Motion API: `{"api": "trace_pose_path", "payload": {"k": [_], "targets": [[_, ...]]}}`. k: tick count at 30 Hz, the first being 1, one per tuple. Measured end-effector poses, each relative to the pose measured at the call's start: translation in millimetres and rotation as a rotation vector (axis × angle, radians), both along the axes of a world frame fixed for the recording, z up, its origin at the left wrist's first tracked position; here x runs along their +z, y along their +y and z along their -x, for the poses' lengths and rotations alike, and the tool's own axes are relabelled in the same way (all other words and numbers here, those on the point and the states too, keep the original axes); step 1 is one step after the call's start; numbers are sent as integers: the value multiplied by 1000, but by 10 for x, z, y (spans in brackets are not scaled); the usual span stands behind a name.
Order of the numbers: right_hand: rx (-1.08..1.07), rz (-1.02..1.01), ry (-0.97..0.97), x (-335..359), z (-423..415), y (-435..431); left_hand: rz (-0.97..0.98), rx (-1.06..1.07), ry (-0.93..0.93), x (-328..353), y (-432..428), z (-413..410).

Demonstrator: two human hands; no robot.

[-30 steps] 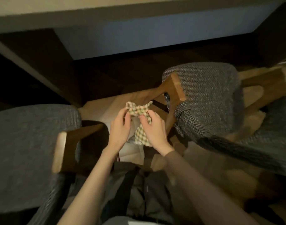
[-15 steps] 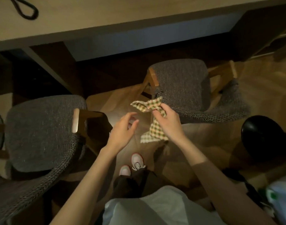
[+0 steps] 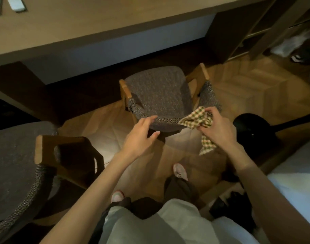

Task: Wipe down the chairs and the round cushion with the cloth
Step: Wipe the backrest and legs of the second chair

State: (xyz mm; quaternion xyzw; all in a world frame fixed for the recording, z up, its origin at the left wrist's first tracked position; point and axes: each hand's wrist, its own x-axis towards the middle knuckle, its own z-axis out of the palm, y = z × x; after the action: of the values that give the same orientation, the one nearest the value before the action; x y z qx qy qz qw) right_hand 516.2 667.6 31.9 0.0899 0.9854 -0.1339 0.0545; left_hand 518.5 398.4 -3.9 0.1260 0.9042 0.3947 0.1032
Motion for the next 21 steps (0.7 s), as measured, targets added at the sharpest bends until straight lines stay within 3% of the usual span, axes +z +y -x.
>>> {"api": "trace_pose_path", "payload": {"k": [5, 12, 17, 21], "targets": [[103, -78, -149, -226, 492, 966, 99, 17, 42, -242, 925, 446], [396, 16, -312, -639, 1102, 1718, 529, -10, -67, -695, 1921, 722], [552, -13, -260, -961, 1318, 1656, 651, 1, -23, -871, 1934, 762], [543, 25, -72, -1139, 1304, 1678, 630, -35, 70, -899, 1874, 739]]}}
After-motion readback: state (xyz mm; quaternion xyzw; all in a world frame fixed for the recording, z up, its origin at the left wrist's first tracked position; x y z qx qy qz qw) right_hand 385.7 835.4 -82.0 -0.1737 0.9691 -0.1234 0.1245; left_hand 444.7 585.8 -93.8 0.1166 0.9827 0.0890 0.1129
